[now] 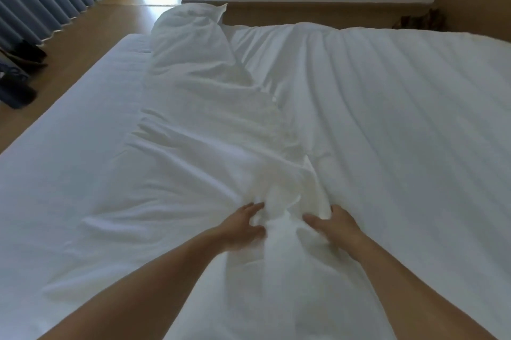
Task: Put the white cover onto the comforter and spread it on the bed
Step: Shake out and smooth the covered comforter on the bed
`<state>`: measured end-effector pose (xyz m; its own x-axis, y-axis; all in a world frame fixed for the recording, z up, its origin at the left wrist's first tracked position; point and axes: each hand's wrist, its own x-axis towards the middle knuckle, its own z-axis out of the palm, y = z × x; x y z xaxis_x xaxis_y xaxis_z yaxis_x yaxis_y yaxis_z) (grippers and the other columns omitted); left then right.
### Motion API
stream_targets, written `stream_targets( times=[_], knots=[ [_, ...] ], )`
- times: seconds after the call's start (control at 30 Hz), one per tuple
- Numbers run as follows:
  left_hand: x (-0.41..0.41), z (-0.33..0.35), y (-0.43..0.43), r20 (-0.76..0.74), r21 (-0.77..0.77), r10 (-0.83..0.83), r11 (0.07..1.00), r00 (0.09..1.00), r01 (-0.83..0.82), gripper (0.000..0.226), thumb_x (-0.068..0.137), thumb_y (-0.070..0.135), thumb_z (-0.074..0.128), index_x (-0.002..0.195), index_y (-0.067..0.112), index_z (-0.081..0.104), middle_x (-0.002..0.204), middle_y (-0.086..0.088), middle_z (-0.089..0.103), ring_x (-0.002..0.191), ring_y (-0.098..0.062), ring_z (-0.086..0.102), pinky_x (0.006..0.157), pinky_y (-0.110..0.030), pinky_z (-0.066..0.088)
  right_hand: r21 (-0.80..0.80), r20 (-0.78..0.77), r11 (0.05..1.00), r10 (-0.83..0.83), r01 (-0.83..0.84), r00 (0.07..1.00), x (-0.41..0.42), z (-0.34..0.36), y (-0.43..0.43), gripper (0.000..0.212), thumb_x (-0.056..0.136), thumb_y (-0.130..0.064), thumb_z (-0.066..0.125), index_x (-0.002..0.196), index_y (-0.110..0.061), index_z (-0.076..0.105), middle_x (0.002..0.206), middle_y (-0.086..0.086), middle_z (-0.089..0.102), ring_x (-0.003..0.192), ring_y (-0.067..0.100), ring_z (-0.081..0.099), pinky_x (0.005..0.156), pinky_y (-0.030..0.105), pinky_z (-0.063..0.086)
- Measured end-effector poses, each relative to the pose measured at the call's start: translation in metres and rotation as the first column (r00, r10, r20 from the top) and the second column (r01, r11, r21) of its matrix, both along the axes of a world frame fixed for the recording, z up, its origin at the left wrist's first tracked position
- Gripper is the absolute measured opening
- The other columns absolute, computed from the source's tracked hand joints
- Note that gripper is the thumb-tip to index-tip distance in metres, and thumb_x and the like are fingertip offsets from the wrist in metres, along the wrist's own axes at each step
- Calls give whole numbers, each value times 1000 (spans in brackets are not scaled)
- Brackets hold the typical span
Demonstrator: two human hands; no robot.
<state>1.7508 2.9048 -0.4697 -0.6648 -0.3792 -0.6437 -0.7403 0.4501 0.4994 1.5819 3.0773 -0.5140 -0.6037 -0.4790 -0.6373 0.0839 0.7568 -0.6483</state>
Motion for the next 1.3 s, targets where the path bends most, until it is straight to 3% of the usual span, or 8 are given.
stream_targets(
  times=[0.23, 0.33, 0.47, 0.63, 0.87, 0.93, 1.03, 1.3],
  knots=[
    [1, -3, 10, -140, -166, -39, 986, 989, 15, 71, 98, 41, 56, 157, 34, 17, 165, 6, 13, 150, -17, 16, 120, -35, 18, -162, -366, 923, -384, 349, 848, -46, 31, 65, 49, 96, -36, 62, 58, -11, 42, 57, 7, 45, 65, 29, 50, 56, 38, 29],
    [-1, -4, 25, -92, -179, -122, 978, 988, 104, 74, 97, 48, 54, 157, 36, 13, 166, 6, 6, 152, -19, 7, 123, -40, 14, 20, -341, 953, -279, 304, 898, -26, 19, 72, 38, 91, -49, 65, 85, -12, 63, 89, 8, 68, 92, 32, 63, 75, 36, 44],
    [12, -13, 49, -32, -164, -207, 966, 978, 199, 79, 93, 55, 56, 157, 38, 11, 166, 6, 2, 152, -21, 4, 123, -42, 13, 29, 5, 990, -139, 139, 990, 30, 27, 103, 79, 82, -64, 67, 141, -16, 47, 135, 3, 54, 123, 25, 54, 95, 33, 42],
    [39, -20, 89, 34, -147, -341, 928, 939, 342, 86, 90, 60, 57, 157, 40, 7, 166, 5, -5, 153, -24, -4, 123, -45, 12, 369, -23, 928, 61, -48, 998, 99, 27, 189, 91, 79, -69, 66, 146, -13, 41, 147, 6, 48, 131, 26, 50, 102, 35, 41],
    [88, -8, 123, -53, -166, -432, 893, 900, 419, 79, 95, 51, 54, 158, 32, 9, 166, 2, 1, 152, -22, 6, 122, -41, 18, 559, 44, 829, -61, 26, 997, 174, 32, 274, 134, 45, -99, 55, 150, -18, 38, 154, 5, 42, 138, 28, 43, 111, 46, 31],
    [109, 2, 125, -73, -169, -447, 887, 892, 431, 78, 97, 49, 53, 158, 30, 9, 166, 1, 3, 152, -23, 8, 121, -42, 20, 394, 10, 889, -259, 234, 966, 194, 43, 272, 111, 51, -75, 78, 139, -11, 53, 141, 12, 56, 122, 30, 57, 99, 41, 44],
    [139, 20, 124, -143, -170, -420, 902, 896, 396, 76, 97, 46, 53, 158, 25, 12, 165, -1, 10, 151, -23, 14, 120, -42, 23, 73, -57, 833, -546, 549, 836, 225, 69, 252, 26, 77, -12, 78, 101, -8, 69, 102, 17, 71, 84, 30, 67, 76, 41, 54],
    [215, 130, 126, -173, 473, 134, 880, 976, -37, 44, 96, 51, 53, 127, 20, 56, 127, -6, 61, 104, -27, 63, 86, -44, 53, -244, -171, 906, -392, 346, 904, 342, 174, 136, 22, 64, -15, 62, 84, -20, 67, 80, 1, 68, 79, 27, 66, 69, 37, 53]
  ],
)
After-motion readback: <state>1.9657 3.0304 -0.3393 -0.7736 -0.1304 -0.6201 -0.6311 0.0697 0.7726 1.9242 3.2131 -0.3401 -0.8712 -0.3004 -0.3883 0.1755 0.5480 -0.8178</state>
